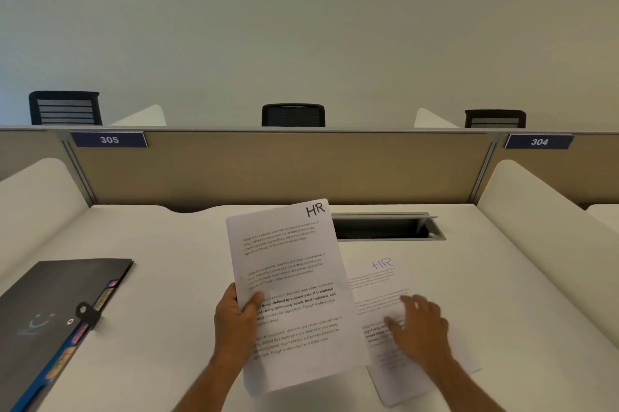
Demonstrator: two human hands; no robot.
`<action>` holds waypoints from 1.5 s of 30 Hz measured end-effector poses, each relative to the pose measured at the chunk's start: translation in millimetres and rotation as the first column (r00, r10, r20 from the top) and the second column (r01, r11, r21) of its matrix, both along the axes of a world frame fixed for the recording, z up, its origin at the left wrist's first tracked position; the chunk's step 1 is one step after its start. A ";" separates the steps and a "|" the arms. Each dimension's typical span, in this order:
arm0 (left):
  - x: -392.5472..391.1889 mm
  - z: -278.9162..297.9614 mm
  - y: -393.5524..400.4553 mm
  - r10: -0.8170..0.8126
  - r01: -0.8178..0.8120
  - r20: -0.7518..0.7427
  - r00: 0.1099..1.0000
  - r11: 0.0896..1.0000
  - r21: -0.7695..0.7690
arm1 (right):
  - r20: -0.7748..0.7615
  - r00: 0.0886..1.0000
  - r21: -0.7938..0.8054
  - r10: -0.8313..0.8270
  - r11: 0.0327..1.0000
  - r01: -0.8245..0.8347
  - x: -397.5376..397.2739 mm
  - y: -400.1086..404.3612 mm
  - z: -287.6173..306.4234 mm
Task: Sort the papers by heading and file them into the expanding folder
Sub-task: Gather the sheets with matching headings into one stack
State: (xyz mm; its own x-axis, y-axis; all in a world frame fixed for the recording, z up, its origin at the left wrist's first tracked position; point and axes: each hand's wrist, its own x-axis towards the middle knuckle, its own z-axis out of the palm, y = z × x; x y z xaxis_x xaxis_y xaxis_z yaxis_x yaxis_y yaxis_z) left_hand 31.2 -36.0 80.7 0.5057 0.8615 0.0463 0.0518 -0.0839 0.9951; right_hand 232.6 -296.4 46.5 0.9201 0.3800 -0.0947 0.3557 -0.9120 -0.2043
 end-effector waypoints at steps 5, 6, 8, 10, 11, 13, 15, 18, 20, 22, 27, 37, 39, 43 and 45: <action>-3.7 -3.9 0.8 -0.003 0.003 -0.006 1.000 0.999 -0.038 | -0.097 0.960 -0.042 -0.263 0.965 0.260 31.1 -37.5 2.4; -4.6 -4.1 0.6 -0.005 0.004 -0.009 1.000 0.999 -0.036 | -0.118 0.953 -0.057 -0.279 0.960 0.274 33.1 -40.9 1.9; -5.6 -3.7 0.8 -0.008 0.008 -0.015 1.000 0.999 -0.033 | -0.155 0.941 -0.055 -0.300 0.954 0.295 36.8 -42.0 2.7; -5.7 -3.4 1.1 -0.007 0.007 -0.022 1.000 0.999 -0.034 | -0.229 0.916 -0.035 -0.330 0.943 0.331 38.0 -39.2 6.1; -5.6 -3.1 1.0 -0.007 0.006 -0.025 1.000 0.999 -0.036 | -0.274 0.902 -0.019 -0.332 0.940 0.340 37.9 -38.1 8.0; -5.6 -2.6 0.1 -0.006 0.005 -0.029 1.000 0.999 -0.037 | -0.351 0.887 0.034 -0.301 0.942 0.334 35.8 -36.2 10.0; -5.9 -2.8 -1.1 -0.009 0.007 -0.033 0.999 0.999 -0.042 | -0.397 0.885 0.102 -0.244 0.946 0.307 31.6 -34.5 10.9; -5.7 -2.6 -3.0 -0.020 0.018 -0.040 0.999 0.999 -0.049 | -0.399 0.900 0.286 -0.175 0.909 0.303 27.9 -28.7 11.4; -5.5 -1.5 -4.2 -0.026 0.024 -0.034 0.999 0.998 -0.062 | -0.406 0.905 0.469 -0.128 0.820 0.327 23.9 -23.0 15.2; -5.3 -0.7 -5.5 -0.033 0.031 -0.019 0.999 0.996 -0.087 | -0.411 0.910 0.634 -0.048 0.703 0.323 18.8 -16.6 22.0; -2.2 -0.3 -9.1 -0.084 0.086 0.018 0.996 0.984 -0.154 | -0.458 0.854 0.850 0.249 0.405 0.337 -0.6 4.2 43.4; 4.4 18.5 -11.1 -0.202 0.224 0.119 0.972 0.950 -0.218 | -0.423 0.743 0.893 0.518 0.376 0.246 -36.5 35.2 70.6; 4.3 18.6 -12.7 -0.189 0.218 0.137 0.972 0.947 -0.237 | -0.446 0.717 0.886 0.536 0.377 0.270 -38.4 36.6 72.9; 3.3 18.7 -18.6 -0.064 0.090 0.139 0.988 0.978 -0.189 | -0.495 0.673 0.864 0.549 0.395 0.313 -42.1 36.5 75.7; 2.5 19.7 -22.4 -0.044 0.059 0.139 0.989 0.993 -0.101 | -0.439 0.698 0.884 0.565 0.411 0.224 -44.3 36.5 76.5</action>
